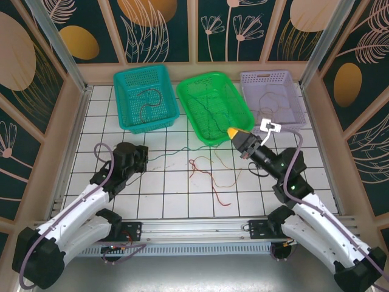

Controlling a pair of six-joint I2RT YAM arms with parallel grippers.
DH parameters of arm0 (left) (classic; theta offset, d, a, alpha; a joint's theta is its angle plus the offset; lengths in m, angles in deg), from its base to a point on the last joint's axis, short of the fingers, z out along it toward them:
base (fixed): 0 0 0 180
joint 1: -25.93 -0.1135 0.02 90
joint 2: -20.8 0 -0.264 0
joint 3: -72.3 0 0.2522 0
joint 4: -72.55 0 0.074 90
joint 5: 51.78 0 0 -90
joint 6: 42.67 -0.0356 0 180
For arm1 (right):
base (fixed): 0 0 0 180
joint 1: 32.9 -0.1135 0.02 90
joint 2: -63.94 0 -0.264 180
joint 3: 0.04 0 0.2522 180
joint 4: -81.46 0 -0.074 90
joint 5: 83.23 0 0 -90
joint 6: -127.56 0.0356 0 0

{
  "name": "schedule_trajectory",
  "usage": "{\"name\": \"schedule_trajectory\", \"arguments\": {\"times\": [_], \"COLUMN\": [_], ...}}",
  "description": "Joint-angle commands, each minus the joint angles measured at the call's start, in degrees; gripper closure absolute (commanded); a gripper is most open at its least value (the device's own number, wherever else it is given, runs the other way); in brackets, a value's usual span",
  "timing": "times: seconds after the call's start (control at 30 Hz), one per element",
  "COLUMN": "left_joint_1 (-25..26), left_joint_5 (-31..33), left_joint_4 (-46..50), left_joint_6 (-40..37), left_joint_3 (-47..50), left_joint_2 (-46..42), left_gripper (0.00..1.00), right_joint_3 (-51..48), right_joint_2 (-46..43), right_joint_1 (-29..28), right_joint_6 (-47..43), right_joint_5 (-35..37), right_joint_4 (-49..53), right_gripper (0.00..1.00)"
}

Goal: Untangle the cables

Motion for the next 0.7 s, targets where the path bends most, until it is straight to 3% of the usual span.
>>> {"name": "schedule_trajectory", "arguments": {"times": [0.0,0.17,0.27,0.3,0.4,0.47,0.57,0.67], "left_joint_1": [-0.6,-0.6,-0.6,-0.6,-0.6,-0.6,-0.6,-0.6], "left_joint_5": [4.7,2.9,-1.7,-3.4,-6.4,-6.1,-2.6,0.6], "left_joint_4": [-9.9,-11.1,-9.3,-9.1,-7.9,-8.3,-6.9,-2.4], "left_joint_6": [14.6,19.8,15.9,12.9,6.2,3.4,-2.5,-9.4], "left_joint_3": [0.5,-1.2,-4.6,-5.8,-8.9,-9.9,-12.6,-17.2], "left_joint_2": [0.2,3.0,5.9,7.0,9.0,8.5,6.5,5.1], "left_gripper": [1.00,1.00,1.00,0.95,0.49,0.29,0.14,0.10], "right_joint_3": [-4.2,-7.6,-5.9,-4.4,1.5,5.3,11.2,14.7], "right_joint_2": [-3.7,-6.9,-5.3,-3.8,0.9,3.0,6.1,8.4], "right_joint_1": [0.2,-0.7,-0.6,-0.2,0.4,0.4,1.2,4.0], "right_joint_6": [10.2,16.7,15.5,14.4,11.1,7.6,1.8,-1.5], "right_joint_5": [8.7,16.4,19.0,18.4,16.5,16.7,17.4,16.5], "right_joint_4": [-7.5,-4.8,-4.7,-4.4,-0.8,3.0,9.1,12.6], "right_gripper": [1.00,1.00,1.00,1.00,1.00,1.00,1.00,1.00]}}
